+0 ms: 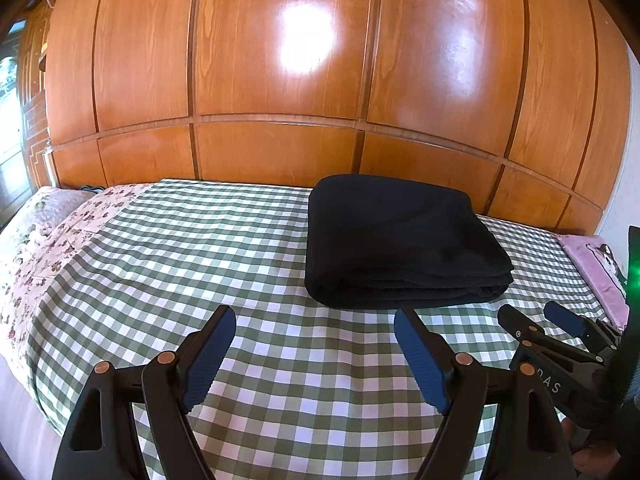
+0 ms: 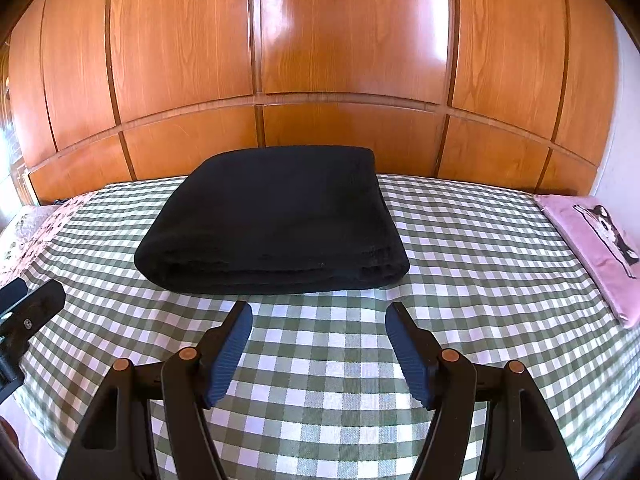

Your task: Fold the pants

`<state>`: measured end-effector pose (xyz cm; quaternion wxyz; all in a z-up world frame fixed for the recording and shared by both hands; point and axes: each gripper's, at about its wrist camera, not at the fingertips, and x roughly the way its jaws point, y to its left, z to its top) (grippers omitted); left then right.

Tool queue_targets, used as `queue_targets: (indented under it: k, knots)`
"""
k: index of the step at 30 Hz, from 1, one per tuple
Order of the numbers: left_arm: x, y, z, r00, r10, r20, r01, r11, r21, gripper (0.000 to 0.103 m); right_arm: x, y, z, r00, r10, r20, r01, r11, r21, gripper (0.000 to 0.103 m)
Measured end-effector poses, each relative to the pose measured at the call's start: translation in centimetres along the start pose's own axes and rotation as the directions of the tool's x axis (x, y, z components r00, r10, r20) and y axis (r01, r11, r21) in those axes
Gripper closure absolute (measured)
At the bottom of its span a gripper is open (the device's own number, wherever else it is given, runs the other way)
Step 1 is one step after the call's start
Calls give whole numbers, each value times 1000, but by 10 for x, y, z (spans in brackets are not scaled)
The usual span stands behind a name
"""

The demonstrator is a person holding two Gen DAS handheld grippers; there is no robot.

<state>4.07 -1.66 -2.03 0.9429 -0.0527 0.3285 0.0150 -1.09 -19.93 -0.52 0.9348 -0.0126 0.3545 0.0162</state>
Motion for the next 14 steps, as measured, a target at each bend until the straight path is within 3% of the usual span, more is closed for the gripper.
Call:
queue_targets:
  k: [14]
  knots:
    - [7, 2, -2, 1000, 20, -6, -20, 1000, 8, 24, 6, -8, -3, 1000, 5, -19, -4, 1000, 7, 33]
